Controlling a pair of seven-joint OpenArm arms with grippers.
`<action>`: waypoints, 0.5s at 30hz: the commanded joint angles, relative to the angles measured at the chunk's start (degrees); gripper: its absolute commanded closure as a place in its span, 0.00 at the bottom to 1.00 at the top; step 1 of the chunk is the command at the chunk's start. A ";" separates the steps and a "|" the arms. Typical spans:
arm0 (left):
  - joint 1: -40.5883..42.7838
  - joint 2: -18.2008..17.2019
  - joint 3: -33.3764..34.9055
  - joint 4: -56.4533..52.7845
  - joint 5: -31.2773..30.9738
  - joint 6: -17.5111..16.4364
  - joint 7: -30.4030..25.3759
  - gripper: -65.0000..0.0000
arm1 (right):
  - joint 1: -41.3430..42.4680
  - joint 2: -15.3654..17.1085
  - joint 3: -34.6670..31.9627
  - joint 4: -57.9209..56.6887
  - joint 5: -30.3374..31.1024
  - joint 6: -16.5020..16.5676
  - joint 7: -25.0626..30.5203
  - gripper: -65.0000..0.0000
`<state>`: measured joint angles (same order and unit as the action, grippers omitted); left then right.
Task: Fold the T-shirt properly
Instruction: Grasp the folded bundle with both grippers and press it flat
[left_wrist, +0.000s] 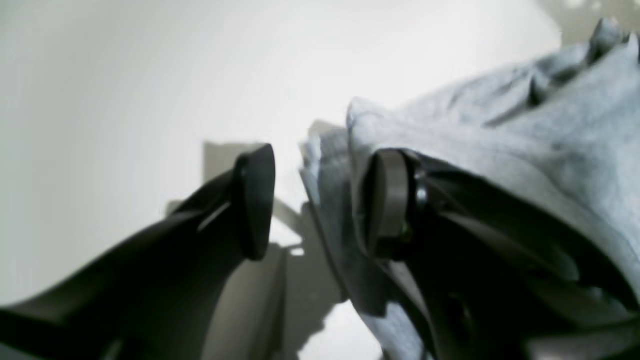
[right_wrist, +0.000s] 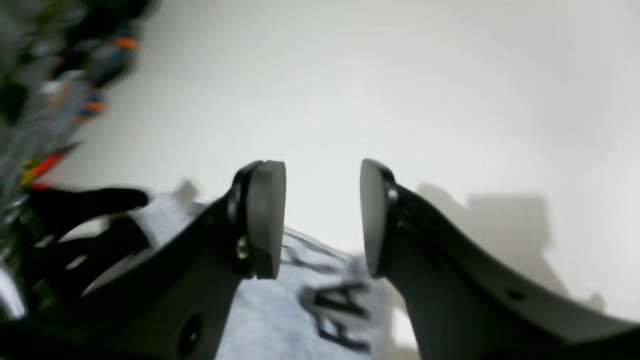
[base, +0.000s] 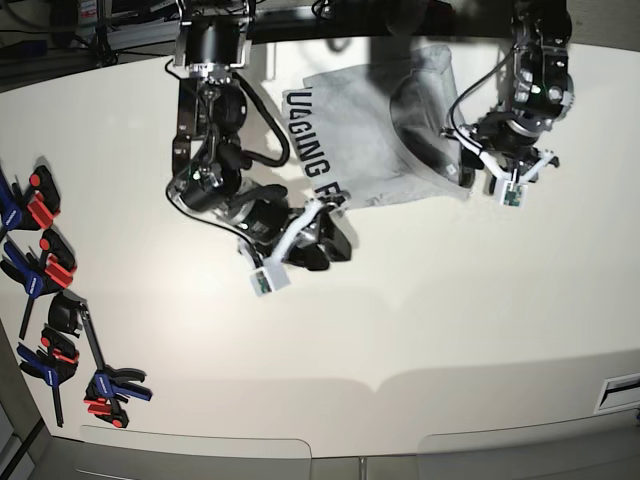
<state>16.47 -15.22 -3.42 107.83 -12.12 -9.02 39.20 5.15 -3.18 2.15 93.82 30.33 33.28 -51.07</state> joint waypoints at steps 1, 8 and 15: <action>-0.42 -0.92 -0.35 1.42 0.98 1.11 -1.27 0.60 | 1.42 -0.15 -0.35 1.09 2.27 2.05 0.79 0.64; -0.02 -3.80 -0.33 1.44 -1.46 -0.98 2.27 0.60 | 1.49 -0.15 -6.58 1.09 3.15 6.47 -1.22 0.64; 0.85 -6.19 -0.33 1.44 -5.64 -9.44 9.33 0.60 | 1.46 -0.15 -14.67 1.09 2.64 6.47 -1.79 0.64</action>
<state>17.61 -20.84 -3.42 108.16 -17.28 -18.74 49.91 5.54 -3.01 -12.64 93.82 31.59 39.05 -54.13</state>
